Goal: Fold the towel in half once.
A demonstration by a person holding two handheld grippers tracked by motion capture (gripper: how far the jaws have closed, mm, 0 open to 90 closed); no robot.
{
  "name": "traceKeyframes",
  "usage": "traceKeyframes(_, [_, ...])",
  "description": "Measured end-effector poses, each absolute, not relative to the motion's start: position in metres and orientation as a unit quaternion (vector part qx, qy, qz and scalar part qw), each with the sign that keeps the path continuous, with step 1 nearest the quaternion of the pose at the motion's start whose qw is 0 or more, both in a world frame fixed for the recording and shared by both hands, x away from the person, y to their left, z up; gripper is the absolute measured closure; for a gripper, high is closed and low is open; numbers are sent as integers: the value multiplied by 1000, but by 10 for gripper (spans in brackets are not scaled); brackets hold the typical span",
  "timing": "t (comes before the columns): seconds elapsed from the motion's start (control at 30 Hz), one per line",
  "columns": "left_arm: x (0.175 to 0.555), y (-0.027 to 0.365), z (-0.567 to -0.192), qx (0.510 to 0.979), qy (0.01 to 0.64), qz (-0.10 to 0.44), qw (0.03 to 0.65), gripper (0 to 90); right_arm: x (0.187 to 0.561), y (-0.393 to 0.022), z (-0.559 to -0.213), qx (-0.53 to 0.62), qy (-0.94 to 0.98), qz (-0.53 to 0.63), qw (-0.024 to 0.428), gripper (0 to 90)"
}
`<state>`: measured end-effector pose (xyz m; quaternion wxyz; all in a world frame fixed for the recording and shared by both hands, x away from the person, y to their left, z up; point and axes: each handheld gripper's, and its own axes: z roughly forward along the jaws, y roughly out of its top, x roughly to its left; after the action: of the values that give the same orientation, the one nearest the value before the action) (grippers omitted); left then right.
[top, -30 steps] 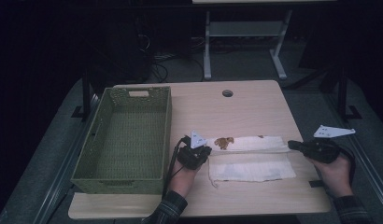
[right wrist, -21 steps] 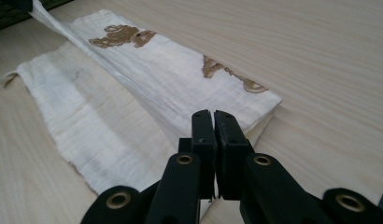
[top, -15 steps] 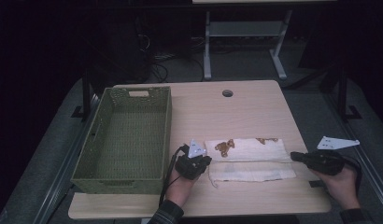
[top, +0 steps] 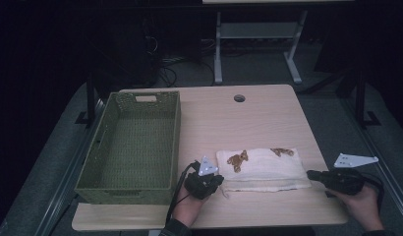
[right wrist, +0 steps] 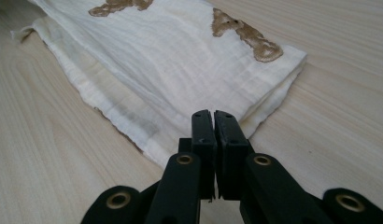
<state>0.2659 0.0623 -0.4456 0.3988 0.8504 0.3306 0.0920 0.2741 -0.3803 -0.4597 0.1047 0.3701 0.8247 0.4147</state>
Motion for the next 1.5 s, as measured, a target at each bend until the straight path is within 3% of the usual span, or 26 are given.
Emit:
traceKeyframes(0.5, [263,56,-455,870,318,66,371,847,263,-382,-467,367,837,395,96,856])
traceKeyframes(0.6, [265,59,-451,864,320,71,383,724,264,-384,-464,363,832,410,92,685])
traceKeyframes(0.67, [268,60,-446,857,322,76,396,649,267,-386,-460,368,818,432,87,621])
traceKeyframes(0.9, [287,53,-437,845,327,112,408,535,289,-380,-451,370,810,441,111,610])
traceKeyframes(1.2, [324,49,-438,825,358,152,410,529,323,-374,-449,382,808,426,143,628])
traceKeyframes(1.5, [355,46,-446,820,378,161,399,533,365,-367,-462,395,812,409,135,657])
